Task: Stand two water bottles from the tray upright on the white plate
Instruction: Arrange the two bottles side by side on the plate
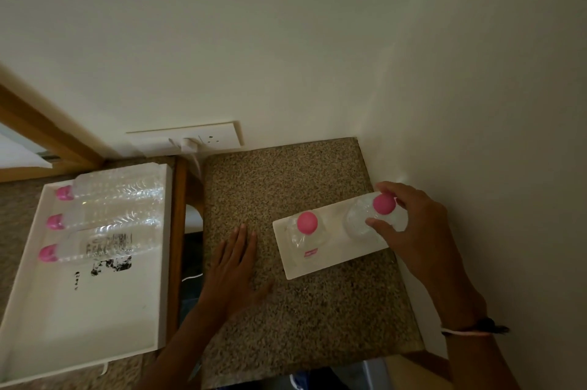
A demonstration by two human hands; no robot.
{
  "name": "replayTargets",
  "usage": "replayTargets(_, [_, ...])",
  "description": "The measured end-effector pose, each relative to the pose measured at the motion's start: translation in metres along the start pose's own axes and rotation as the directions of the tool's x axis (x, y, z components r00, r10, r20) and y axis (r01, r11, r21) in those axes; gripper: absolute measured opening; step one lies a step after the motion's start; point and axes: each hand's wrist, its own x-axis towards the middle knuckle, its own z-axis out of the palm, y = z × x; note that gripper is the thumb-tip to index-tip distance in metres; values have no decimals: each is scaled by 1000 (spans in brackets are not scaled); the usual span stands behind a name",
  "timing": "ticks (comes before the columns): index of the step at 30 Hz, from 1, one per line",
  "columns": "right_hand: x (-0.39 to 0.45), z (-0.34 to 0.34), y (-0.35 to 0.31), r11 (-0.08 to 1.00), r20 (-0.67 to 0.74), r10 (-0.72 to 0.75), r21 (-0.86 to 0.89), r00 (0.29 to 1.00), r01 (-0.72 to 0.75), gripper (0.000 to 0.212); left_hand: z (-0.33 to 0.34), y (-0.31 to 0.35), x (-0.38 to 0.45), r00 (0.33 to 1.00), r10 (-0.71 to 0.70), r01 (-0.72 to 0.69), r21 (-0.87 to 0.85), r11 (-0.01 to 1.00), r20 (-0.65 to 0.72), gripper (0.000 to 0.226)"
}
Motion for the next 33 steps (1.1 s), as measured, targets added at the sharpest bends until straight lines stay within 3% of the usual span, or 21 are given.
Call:
replayTargets(3, [-5, 5, 10, 996, 52, 78, 37, 996, -80, 81, -12, 5, 5, 1000, 1, -2, -88, 996, -11, 88])
replayTargets(6, [-10, 15, 27, 986, 111, 168, -1, 979, -169, 91, -25, 21, 12, 991, -73, 43, -249, 968, -115, 58])
replayTargets(8, [-15, 26, 40, 977, 153, 209, 10, 966, -213, 87, -33, 34, 20, 977, -143, 71, -390, 918, -159, 39])
replayTargets(10, [-20, 39, 49, 965, 188, 259, -11, 947, -262, 80, -37, 46, 30, 972, -209, 123, -535, 836, -103, 31])
replayTargets(13, [-27, 57, 57, 947, 196, 321, -35, 927, -321, 76, -39, 58, 40, 961, -268, 244, -680, 692, 72, 37])
replayTargets(16, [-30, 66, 58, 947, 126, 321, -32, 939, -319, 75, -34, 63, 40, 963, -238, 246, -761, 601, 123, 48])
replayTargets(24, [-25, 73, 53, 937, 97, 346, -91, 933, -338, 63, -28, 61, 40, 965, -253, 213, -761, 613, 66, 51])
replayTargets(33, [-28, 79, 43, 940, 106, 335, -98, 936, -326, 65, -32, 37, 35, 964, -262, 211, -717, 664, 42, 50])
